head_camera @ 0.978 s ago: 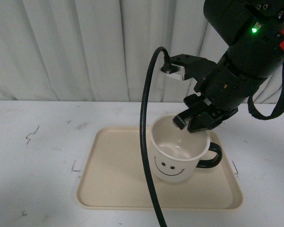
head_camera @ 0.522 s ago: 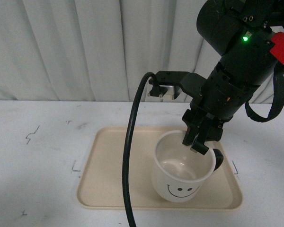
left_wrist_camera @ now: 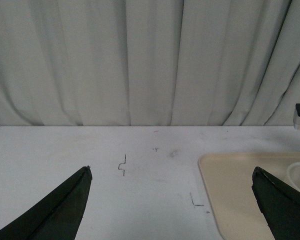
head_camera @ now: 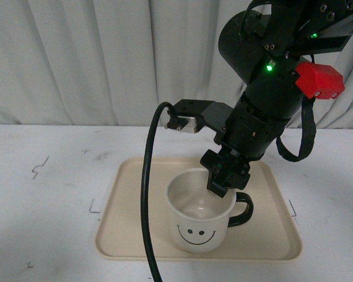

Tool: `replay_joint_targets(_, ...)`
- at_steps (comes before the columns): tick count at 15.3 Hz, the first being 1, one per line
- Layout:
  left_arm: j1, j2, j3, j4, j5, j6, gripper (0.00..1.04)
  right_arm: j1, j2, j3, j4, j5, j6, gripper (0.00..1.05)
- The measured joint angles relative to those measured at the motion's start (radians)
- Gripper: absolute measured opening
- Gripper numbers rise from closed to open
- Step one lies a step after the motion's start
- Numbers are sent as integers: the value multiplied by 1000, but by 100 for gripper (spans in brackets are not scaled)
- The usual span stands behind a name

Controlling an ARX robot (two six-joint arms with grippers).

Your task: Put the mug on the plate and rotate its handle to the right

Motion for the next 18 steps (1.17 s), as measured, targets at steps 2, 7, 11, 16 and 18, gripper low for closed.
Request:
replay_joint_targets(2,0,0,0,0,0,0,98,0,-19,11,43,-85,27,59)
replay_joint_targets(7,0,0,0,0,3,0,98,47,-310,-333,808,181,260,80)
replay_joint_targets(11,0,0,0,0,0,0,98,-115,-560,-994,1662,536,612,34)
replay_joint_targets(16,0,0,0,0,0,0,98,-212,-827,-1343,1754,406,649,2)
replay_joint_targets(18,0,0,0,0,0,0,98,-247,-945,-1411,1746,373,651,2)
